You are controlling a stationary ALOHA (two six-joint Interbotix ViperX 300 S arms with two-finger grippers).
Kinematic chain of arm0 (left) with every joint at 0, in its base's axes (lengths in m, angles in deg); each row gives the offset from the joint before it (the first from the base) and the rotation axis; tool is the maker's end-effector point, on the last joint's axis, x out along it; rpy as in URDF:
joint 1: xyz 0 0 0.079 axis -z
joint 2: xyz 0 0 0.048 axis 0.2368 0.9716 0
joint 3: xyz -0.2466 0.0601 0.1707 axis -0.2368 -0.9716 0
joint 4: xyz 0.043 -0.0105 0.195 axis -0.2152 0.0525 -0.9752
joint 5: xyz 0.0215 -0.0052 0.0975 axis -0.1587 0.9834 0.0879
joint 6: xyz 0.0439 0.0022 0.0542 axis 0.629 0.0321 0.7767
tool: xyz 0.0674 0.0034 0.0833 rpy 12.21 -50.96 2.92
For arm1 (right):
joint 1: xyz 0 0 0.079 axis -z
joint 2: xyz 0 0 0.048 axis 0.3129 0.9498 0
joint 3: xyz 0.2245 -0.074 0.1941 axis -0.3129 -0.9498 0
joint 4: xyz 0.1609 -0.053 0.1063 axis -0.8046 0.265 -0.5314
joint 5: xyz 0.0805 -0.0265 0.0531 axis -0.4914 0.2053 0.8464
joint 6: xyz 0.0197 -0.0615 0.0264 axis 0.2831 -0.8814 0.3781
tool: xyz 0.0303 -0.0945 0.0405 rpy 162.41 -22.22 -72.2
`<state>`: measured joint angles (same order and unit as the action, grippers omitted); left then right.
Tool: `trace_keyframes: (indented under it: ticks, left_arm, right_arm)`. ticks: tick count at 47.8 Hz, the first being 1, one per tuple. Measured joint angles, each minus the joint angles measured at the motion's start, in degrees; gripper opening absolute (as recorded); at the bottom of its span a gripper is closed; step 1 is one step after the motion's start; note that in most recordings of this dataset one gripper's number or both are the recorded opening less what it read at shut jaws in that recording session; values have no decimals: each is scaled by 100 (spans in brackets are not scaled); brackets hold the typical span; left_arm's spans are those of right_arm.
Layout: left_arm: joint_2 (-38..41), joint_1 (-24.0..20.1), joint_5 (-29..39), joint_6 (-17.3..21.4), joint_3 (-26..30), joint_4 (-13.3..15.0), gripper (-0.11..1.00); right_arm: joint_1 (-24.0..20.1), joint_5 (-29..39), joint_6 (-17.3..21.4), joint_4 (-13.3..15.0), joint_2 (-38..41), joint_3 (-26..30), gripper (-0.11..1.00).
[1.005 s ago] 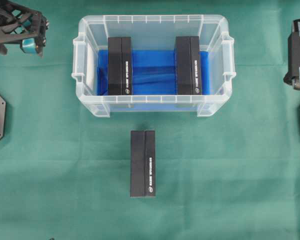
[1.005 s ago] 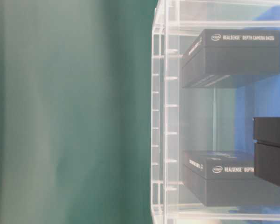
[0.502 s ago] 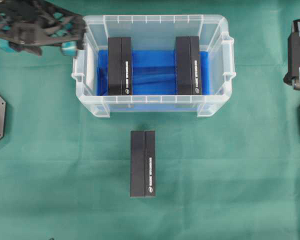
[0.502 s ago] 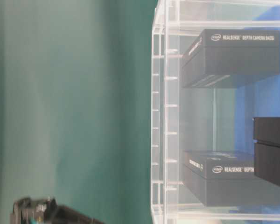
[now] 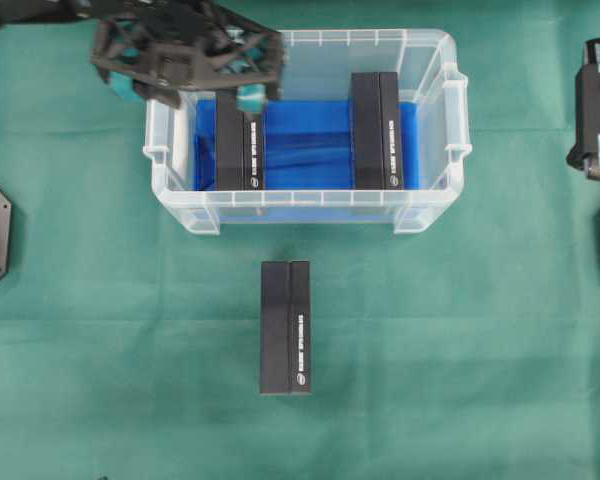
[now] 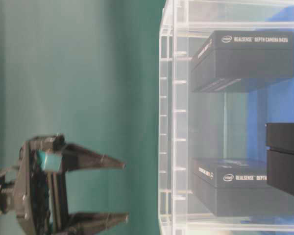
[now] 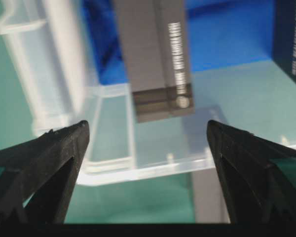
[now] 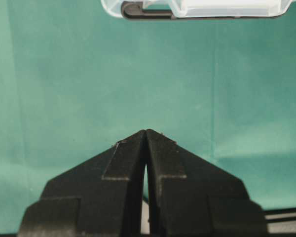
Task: Take the box out of the case with the left arm.
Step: 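Move the open left gripper over the left black box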
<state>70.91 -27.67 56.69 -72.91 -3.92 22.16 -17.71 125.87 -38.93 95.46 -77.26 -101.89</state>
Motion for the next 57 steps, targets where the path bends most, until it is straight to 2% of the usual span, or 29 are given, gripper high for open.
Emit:
trace_keyframes:
  ticks: [10, 57]
  left_arm:
    - [141, 9, 9, -202, 202, 9, 93]
    - [141, 9, 0, -211, 88, -9, 93]
  right_arm:
    - [0, 0, 0, 0, 9, -9, 3]
    - [0, 9, 18, -9, 0, -9, 3]
